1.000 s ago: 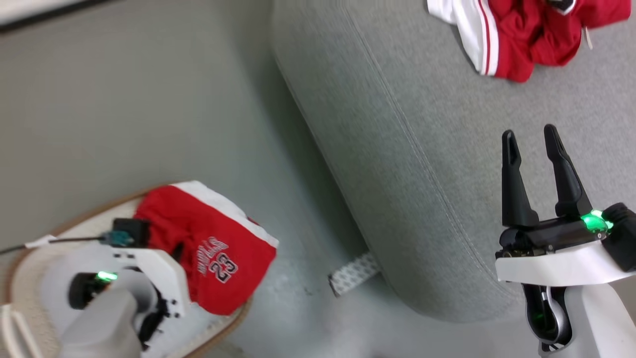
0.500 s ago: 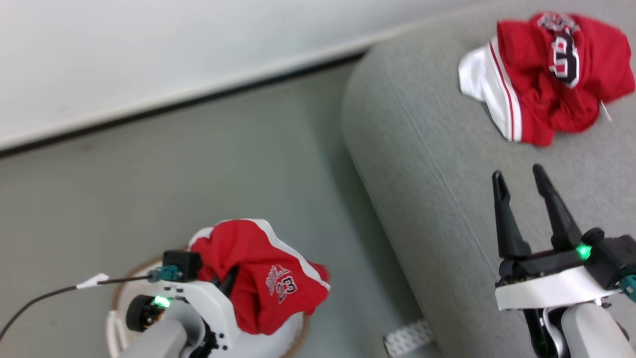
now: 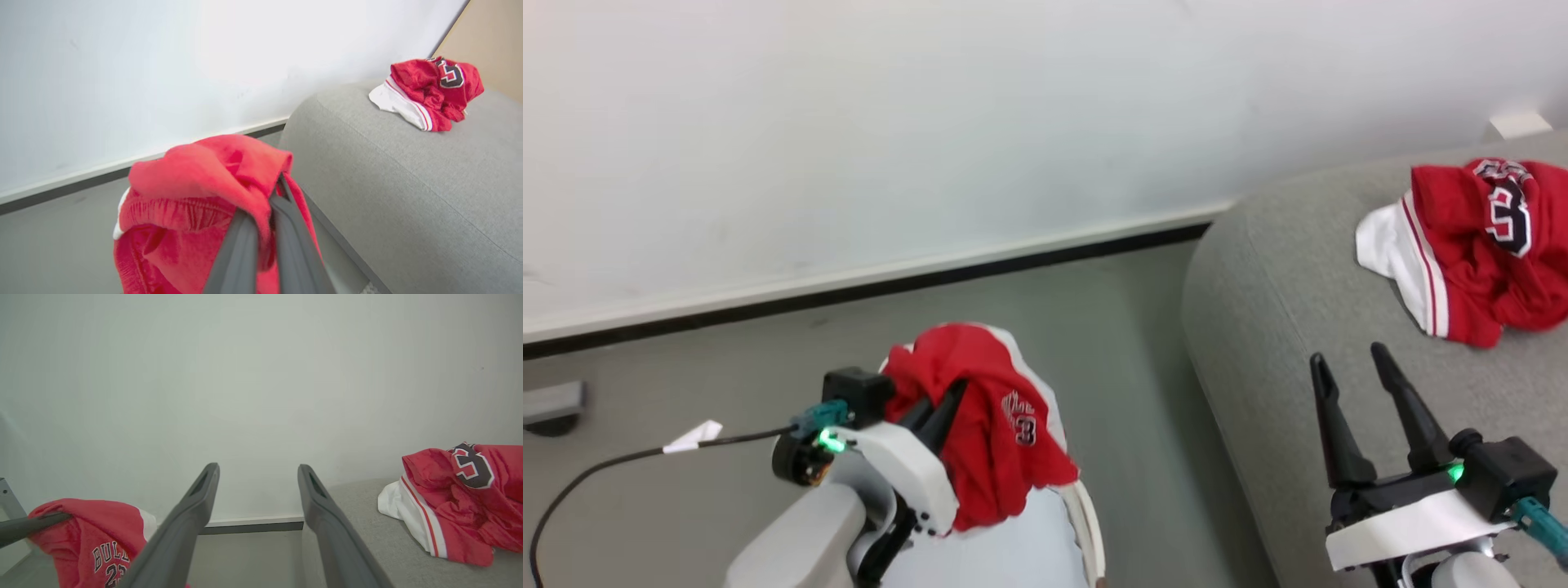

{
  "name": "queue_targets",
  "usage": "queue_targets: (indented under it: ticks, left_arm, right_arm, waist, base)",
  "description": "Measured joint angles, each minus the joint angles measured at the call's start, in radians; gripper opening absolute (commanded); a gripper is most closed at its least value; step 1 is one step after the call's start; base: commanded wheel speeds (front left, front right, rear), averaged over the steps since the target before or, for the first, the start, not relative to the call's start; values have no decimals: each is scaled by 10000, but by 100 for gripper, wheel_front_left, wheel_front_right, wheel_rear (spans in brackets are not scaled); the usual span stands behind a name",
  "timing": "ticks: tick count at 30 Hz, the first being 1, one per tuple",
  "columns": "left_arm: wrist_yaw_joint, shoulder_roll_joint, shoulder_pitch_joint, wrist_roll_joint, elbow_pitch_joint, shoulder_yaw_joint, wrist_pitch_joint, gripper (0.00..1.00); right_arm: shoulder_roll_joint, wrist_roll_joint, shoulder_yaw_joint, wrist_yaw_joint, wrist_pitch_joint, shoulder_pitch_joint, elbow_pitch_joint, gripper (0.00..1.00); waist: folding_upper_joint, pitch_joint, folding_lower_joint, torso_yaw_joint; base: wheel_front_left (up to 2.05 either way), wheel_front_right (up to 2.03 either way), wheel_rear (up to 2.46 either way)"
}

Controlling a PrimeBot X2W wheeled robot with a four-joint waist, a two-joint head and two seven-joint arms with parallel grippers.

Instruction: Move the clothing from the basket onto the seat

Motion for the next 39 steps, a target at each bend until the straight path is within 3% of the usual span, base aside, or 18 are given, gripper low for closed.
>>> queue_targets:
  ticks: [9,21,37,39]
  left_arm:
    - [407,387,-144,951,-2215,917,0,0]
    - [1235,988,-291,1072,-4569,1369,309,0]
    - [1641,1129,115,1016,-5321,1304,546,0]
    - [1641,1093,121,1016,-5321,1233,583,0]
  right_arm:
    - [71,169,522,0,0,239,150,100]
    - [272,299,1135,0,0,317,282,100]
    - [15,328,2230,0,0,98,472,100]
    - [-102,316,2823,0,-2,-58,596,100]
  waist:
    - [0,-679,0,632]
    - [0,-1028,1,895]
    - [0,-1026,2,984]
    - [1,-1034,2,1030]
  base:
    - [0,0,0]
    - [0,0,0]
    - [0,0,0]
    - [0,0,0]
